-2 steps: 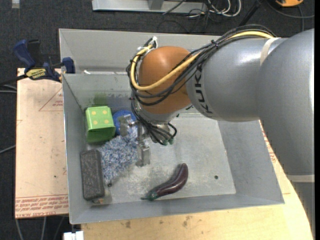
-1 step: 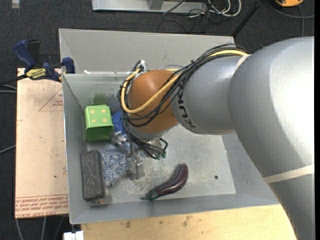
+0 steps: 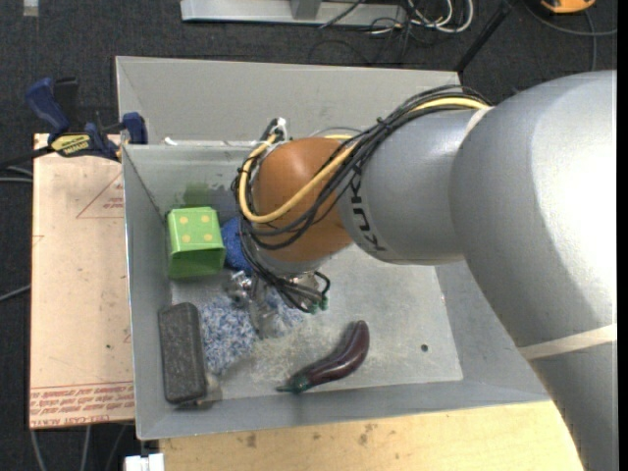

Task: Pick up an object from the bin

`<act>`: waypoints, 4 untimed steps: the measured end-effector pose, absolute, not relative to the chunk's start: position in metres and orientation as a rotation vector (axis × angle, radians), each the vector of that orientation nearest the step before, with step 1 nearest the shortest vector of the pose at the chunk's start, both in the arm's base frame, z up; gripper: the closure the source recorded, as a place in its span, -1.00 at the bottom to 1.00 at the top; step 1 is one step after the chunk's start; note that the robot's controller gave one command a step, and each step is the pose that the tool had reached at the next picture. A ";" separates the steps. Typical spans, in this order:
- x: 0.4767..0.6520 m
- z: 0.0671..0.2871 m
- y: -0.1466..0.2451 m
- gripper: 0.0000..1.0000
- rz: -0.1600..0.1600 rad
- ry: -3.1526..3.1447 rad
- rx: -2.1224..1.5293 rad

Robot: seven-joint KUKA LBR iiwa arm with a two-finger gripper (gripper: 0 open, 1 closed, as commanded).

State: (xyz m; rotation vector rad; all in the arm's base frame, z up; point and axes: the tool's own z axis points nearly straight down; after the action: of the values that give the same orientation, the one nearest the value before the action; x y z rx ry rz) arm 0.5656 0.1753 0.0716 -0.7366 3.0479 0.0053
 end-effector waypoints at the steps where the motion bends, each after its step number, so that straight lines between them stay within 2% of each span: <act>1: 0.566 0.072 0.174 1.00 0.005 3.047 -0.740; 2: 0.565 0.075 0.174 1.00 0.005 3.051 -0.741; 4: 0.564 0.119 0.173 1.00 0.001 3.054 -0.740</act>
Offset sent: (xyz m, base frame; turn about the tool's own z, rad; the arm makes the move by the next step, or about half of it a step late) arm -0.0001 0.0000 0.0809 0.0000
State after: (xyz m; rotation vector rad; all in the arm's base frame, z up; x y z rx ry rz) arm 0.5641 0.1733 0.1188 -0.7401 3.0540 0.0010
